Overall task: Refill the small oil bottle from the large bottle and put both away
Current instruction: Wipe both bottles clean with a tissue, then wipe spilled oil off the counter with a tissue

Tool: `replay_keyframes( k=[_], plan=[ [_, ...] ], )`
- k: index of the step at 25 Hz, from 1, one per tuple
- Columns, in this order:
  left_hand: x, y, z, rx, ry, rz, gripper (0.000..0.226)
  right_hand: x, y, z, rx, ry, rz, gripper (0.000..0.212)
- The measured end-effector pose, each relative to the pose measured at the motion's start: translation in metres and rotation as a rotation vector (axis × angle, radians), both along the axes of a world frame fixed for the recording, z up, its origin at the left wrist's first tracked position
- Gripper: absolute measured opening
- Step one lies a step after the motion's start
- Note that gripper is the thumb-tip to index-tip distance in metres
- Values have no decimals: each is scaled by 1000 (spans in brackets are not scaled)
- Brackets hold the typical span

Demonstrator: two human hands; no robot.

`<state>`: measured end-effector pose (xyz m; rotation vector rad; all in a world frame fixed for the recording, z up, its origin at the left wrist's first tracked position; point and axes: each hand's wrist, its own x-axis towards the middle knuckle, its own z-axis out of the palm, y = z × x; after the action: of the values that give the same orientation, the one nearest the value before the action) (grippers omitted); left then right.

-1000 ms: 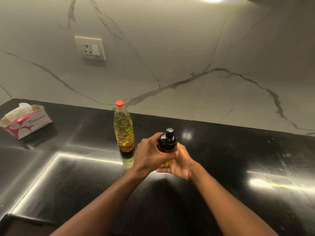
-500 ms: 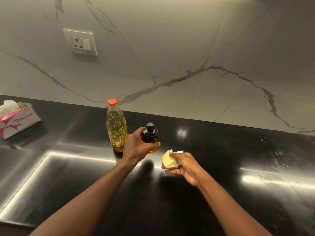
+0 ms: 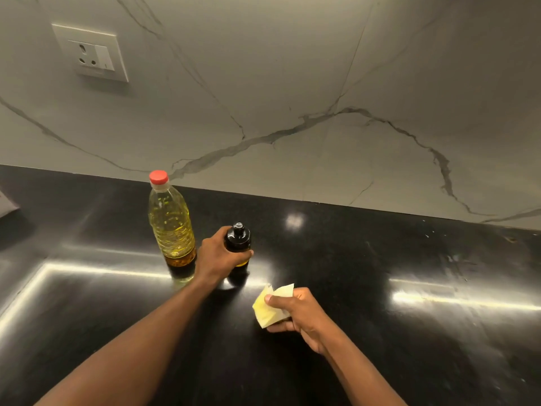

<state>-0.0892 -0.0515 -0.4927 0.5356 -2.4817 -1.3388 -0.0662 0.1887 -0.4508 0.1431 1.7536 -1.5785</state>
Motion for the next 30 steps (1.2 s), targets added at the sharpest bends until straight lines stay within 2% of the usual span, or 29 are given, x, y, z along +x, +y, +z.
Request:
replay_keyframes(
  k=[9, 11, 14, 16, 18, 20, 23, 25, 27, 28, 30],
  plan=[
    [-7, -2, -8, 7, -37, -40, 80, -2, 5, -7, -23, 48, -19, 34],
    [-5, -2, -3, 58, -62, -66, 88, 1, 0, -6, -53, 59, -44, 33],
    [6, 3, 6, 126, -105, -68, 113, 6, -5, -5, -107, 52, -70, 32],
    [23, 10, 11, 72, -78, -31, 105, 12, -4, -4, -144, 61, -128, 28],
    [51, 19, 10, -22, 56, -70, 80, 22, -1, -3, -137, 123, -208, 32],
    [83, 33, 6, -122, 130, -185, 68, 33, 5, -7, -4, 271, -241, 28],
    [118, 58, -14, -272, 103, -294, 66, 46, 22, -20, 491, 576, -70, 5],
    [133, 73, -30, -384, 23, -389, 62, 52, 39, -28, 861, 746, 103, 22],
    [142, 81, -47, -499, -53, -441, 60, 57, 53, -39, 1092, 822, 241, 46],
    [143, 83, -54, -540, -77, -449, 61, 60, 53, -43, 1152, 844, 324, 53],
    [144, 87, -64, -607, -101, -450, 63, 73, 48, -59, 1144, 905, 507, 59]
  ],
)
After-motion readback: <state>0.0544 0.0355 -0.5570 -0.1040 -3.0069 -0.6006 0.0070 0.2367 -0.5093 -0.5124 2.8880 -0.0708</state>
